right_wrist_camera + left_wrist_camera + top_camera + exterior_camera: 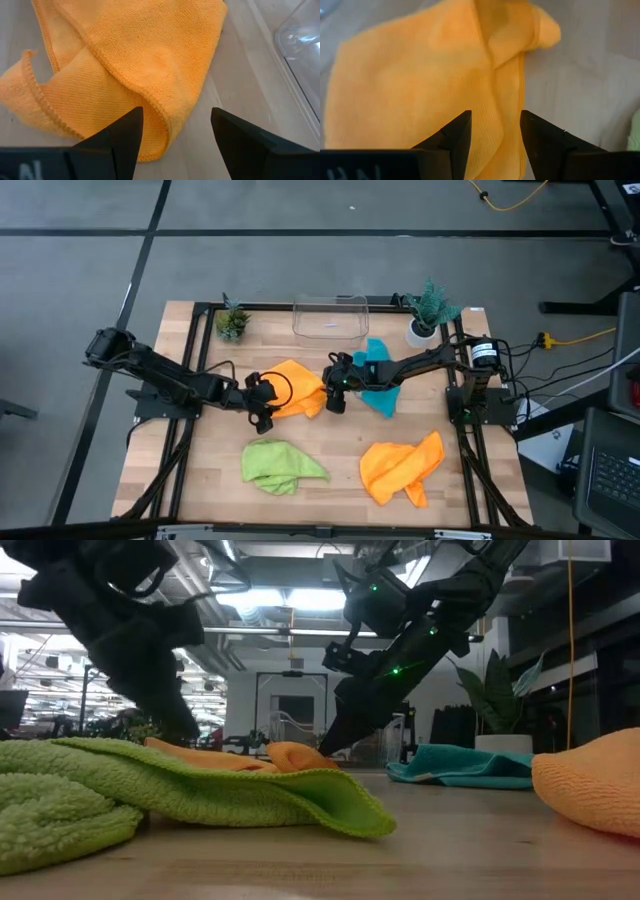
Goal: Fold microfiber towels
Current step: Fold the orange towel
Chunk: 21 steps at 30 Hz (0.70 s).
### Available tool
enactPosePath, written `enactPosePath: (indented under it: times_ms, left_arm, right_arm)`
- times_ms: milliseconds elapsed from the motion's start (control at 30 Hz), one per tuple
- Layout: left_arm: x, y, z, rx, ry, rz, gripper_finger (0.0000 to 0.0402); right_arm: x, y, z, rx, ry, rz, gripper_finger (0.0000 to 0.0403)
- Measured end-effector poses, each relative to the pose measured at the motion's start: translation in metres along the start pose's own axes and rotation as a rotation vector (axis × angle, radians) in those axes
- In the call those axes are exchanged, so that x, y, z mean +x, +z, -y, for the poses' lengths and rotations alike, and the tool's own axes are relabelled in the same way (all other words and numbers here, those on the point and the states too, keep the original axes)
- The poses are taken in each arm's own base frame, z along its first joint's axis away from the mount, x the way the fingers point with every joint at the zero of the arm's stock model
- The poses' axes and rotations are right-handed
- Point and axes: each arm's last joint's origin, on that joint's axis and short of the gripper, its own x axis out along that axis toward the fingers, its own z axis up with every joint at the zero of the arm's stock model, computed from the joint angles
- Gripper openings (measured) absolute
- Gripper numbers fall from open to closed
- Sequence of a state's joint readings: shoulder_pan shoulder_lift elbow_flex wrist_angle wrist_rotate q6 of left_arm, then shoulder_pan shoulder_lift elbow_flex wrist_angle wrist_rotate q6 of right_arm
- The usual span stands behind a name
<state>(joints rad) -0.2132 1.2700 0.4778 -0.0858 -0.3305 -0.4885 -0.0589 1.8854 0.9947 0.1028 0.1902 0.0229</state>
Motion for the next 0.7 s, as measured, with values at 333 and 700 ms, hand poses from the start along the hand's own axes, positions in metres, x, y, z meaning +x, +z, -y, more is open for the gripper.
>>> enactPosePath:
  times_ms: [333,700]
  left_arm:
    - [0.028,-0.008,-0.002,0.082,-0.019,-0.072,0.0199]
    - [0.044,-0.014,-0.001,0.048,0.029,-0.085,0.0192]
  right_arm:
    - [0.000,0.001,0.000,0.003,0.000,0.005,0.0236]
    - [0.000,0.000,0.000,0.001,0.000,-0.003,0.0236]
